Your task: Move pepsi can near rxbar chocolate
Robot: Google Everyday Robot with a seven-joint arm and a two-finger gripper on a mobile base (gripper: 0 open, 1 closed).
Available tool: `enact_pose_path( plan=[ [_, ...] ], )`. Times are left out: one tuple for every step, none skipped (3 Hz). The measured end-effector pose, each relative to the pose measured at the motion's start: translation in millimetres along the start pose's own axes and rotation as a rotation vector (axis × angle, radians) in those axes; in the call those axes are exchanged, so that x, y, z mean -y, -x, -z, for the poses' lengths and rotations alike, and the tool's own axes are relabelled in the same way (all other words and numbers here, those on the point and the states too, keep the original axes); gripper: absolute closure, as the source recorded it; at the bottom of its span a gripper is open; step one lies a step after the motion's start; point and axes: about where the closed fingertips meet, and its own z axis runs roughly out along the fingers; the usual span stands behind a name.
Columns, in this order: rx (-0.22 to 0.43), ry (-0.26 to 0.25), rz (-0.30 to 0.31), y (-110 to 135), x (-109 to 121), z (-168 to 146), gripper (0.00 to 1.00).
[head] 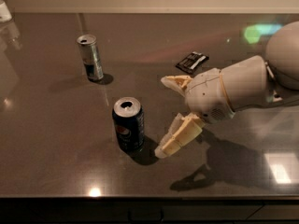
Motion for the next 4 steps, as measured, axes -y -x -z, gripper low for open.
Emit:
enact_pose_path(
  plan=[
    [0.05, -0.006, -0.006, 7, 2, -16, 0.0],
    [0.075, 0.012, -0.007, 17, -1, -32, 0.0],
    [0.093, 0.051, -0.009, 27, -11, -46, 0.0],
    [0.099, 0.087, -0.023, 30, -15, -57, 0.0]
  ],
)
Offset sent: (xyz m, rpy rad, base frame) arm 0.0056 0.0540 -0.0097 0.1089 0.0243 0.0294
